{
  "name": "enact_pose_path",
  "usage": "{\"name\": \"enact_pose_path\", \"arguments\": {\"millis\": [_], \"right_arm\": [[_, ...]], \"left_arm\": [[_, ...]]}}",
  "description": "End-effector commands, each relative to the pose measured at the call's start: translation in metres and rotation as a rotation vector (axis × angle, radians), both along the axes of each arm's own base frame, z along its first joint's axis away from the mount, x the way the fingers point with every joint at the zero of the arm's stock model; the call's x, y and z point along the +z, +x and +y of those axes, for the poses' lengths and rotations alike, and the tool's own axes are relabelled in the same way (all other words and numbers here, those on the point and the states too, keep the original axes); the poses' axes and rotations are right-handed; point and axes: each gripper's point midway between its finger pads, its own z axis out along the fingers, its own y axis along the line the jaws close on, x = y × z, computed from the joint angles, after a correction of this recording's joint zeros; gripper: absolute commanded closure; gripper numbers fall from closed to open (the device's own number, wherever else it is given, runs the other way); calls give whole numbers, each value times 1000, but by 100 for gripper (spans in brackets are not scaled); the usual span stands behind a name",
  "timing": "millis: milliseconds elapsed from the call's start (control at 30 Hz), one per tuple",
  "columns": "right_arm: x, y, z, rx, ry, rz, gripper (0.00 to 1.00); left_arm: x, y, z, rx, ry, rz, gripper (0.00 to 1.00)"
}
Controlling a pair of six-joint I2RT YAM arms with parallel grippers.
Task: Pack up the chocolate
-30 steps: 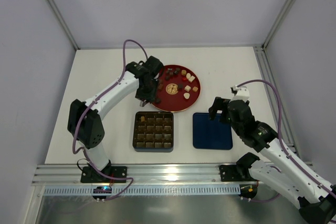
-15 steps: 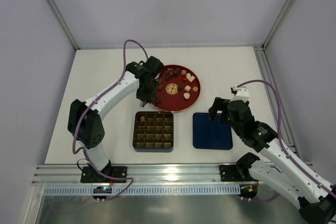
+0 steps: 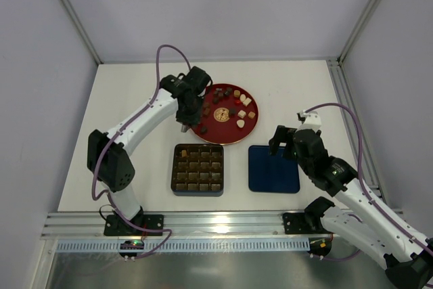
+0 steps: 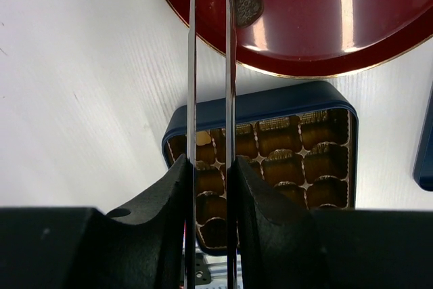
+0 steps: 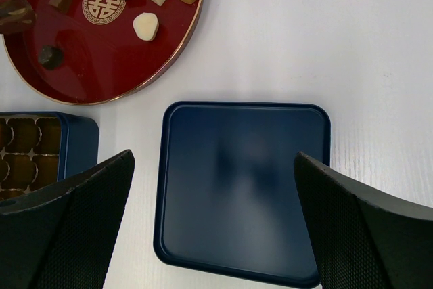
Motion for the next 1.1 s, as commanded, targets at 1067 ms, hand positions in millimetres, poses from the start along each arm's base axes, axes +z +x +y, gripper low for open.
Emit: {"name": "enact_pose_path", "arguments": {"millis": [1067], "right_arm": [[6, 10, 8, -6, 21, -20, 0]], "left_arm": [[69, -93, 38, -45, -134, -53, 71]]}}
